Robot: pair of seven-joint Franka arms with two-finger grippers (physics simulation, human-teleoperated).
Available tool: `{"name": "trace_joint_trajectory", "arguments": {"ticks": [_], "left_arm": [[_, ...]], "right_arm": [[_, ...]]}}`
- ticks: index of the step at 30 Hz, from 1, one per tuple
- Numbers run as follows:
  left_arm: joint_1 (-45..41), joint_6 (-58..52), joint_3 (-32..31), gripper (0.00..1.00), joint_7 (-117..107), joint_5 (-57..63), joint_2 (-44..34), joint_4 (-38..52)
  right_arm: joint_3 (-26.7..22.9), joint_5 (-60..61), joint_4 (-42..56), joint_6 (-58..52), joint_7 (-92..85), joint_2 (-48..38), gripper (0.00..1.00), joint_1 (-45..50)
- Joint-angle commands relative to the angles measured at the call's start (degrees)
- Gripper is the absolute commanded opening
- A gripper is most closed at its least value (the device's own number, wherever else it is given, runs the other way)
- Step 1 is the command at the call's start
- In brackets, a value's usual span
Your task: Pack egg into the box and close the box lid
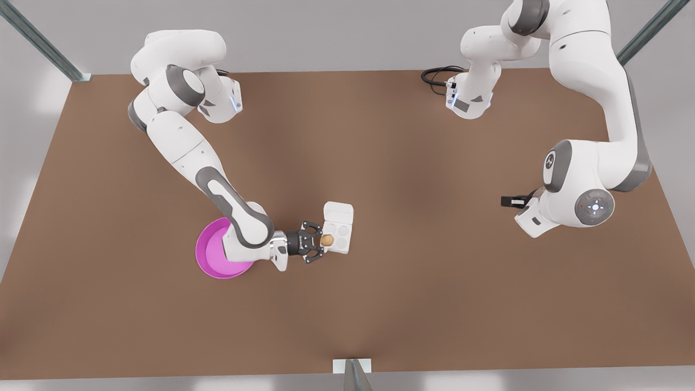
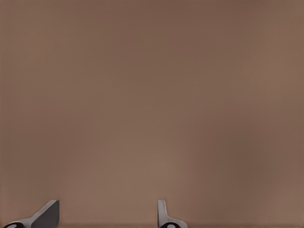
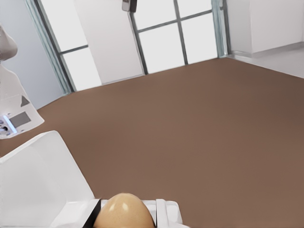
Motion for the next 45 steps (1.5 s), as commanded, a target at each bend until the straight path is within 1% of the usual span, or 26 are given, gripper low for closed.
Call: {"name": "trace_joint_trajectory", "arguments": {"ticks": [1, 4, 5, 6, 7, 14, 15, 16, 17, 19, 20, 21, 22, 23, 24, 25, 27, 29, 30, 31, 32, 33, 34, 36, 41, 45], "left_arm": [[0.0, 0.0, 0.0, 1.00, 0.0, 0.1, -0.1, 0.0], [0.0, -0.1, -0.1, 1.00, 0.1, 0.1, -0.1, 0.6], [0.0, -0.1, -0.1, 1.00, 0.1, 0.1, -0.1, 0.6], [0.0, 0.0, 0.0, 1.00, 0.1, 0.1, 0.0, 0.6], [0.0, 0.0, 0.0, 1.00, 0.1, 0.2, 0.2, 0.6], [0.3, 0.0, -0.1, 1.00, 0.1, 0.1, 0.4, 0.6], [0.0, 0.1, -0.3, 0.96, -0.3, -0.6, 0.4, 0.6], [-0.1, 0.0, -0.3, 0.45, -0.3, -3.1, 0.4, 0.8], [-0.3, -0.3, -1.1, 0.21, -0.3, -3.8, 0.0, 0.8], [-0.4, -0.6, -5.2, 0.21, -0.7, -3.3, -0.1, 0.7], [-0.4, -0.9, -8.4, 0.21, -5.6, -3.3, -0.1, 0.6], [-0.4, -1.7, -12.3, 0.21, -11.4, -3.2, -0.1, 0.4], [-0.7, -1.9, -16.3, 0.21, -17.9, -3.2, 0.1, 0.1], [-1.6, 2.7, -20.1, 0.21, -23.5, -2.4, -1.2, -4.8], [-0.2, 4.8, -24.7, 0.21, -26.9, -3.4, -1.4, -5.4], [-0.6, 8.5, -27.7, 0.21, -34.7, -3.6, -0.9, -5.9], [-1.6, 14.2, -32.8, 0.21, -43.6, -6.8, -0.7, -7.9], [-6.6, 16.8, -32.6, 0.21, -47.9, -9.2, 1.8, -7.7], [-15.0, 18.1, -26.5, 0.21, -52.3, -9.5, 3.5, -7.1], [-20.0, 19.8, -22.5, 0.21, -54.4, -10.2, 3.5, -7.4], [-22.1, 23.0, -22.4, 0.21, -59.7, -10.2, 5.0, -7.5], [-23.4, 29.5, -22.3, 0.21, -61.3, -10.2, 7.8, -7.4], [-24.0, 32.0, -21.5, 0.21, -61.4, -10.0, 8.6, -7.3], [-24.4, 38.8, -20.9, 0.21, -61.4, -9.8, 10.7, -7.3], [-27.2, 42.4, -19.2, 0.21, -66.0, -6.8, 14.9, -5.5], [-26.7, 43.9, -18.7, 0.21, -62.6, -4.6, 16.9, -4.6]], "right_arm": [[0.0, 0.4, -0.5, -0.1, -10.6, -0.1, 0.54, 0.0], [0.0, 0.4, -0.5, -0.1, -10.9, 0.0, 0.54, -0.1], [0.0, 1.0, -0.5, -0.1, -10.7, 0.0, 0.82, -0.2], [0.0, 1.7, -0.5, -0.1, -10.7, 0.0, 0.93, -0.1], [0.0, 2.0, -0.6, -0.1, -10.7, 0.0, 1.00, -0.1], [0.0, 2.0, -0.5, -1.0, -10.3, -0.2, 1.00, -1.5], [-0.1, 2.0, 0.0, -1.0, -9.6, -0.5, 1.00, -2.3], [-0.7, 1.8, 2.5, -1.0, -7.2, -1.4, 1.00, -2.6], [-1.5, 1.4, 5.1, -0.9, -2.7, -1.8, 1.00, -3.1], [-4.8, 1.3, 6.7, -0.3, 8.5, -5.4, 1.00, -5.3], [-8.8, 0.4, 6.2, 3.1, 24.4, -9.1, 1.00, -5.0], [-11.4, -18.8, 5.6, 2.1, 47.4, -11.4, 1.00, -5.0], [-13.3, -43.5, 6.0, -6.3, 67.2, -12.3, 1.00, -6.6], [-13.9, -60.4, 6.0, -17.2, 81.8, -14.7, 1.00, -8.3], [-14.7, -74.1, 6.2, -26.2, 95.6, -19.5, 1.00, -8.3], [-14.6, -80.9, 6.0, -33.2, 106.6, -26.2, 1.00, -8.1], [-14.4, -80.9, 3.1, -37.5, 110.2, -37.8, 1.00, -8.0], [-14.1, -78.0, -0.9, -40.7, 116.0, -45.1, 1.00, -8.0], [-13.9, -75.2, -4.6, -40.8, 116.9, -49.1, 1.00, -8.1], [-14.2, -74.2, -10.5, -36.7, 116.9, -53.1, 1.00, -8.4], [-14.6, -71.5, -13.5, -35.1, 117.0, -56.6, 1.00, -8.4], [-15.8, -71.3, -12.0, -36.7, 116.7, -57.5, 1.00, -8.9], [-16.1, -71.5, -10.4, -37.7, 116.8, -56.8, 1.00, -9.0], [-18.6, -71.4, -2.3, -39.0, 116.3, -56.1, 1.00, -9.8], [-19.0, -72.0, -1.7, -38.7, 115.8, -54.1, 1.00, -9.7], [-19.0, -72.0, -1.7, -38.7, 115.8, -54.0, 1.00, -9.7]]}}
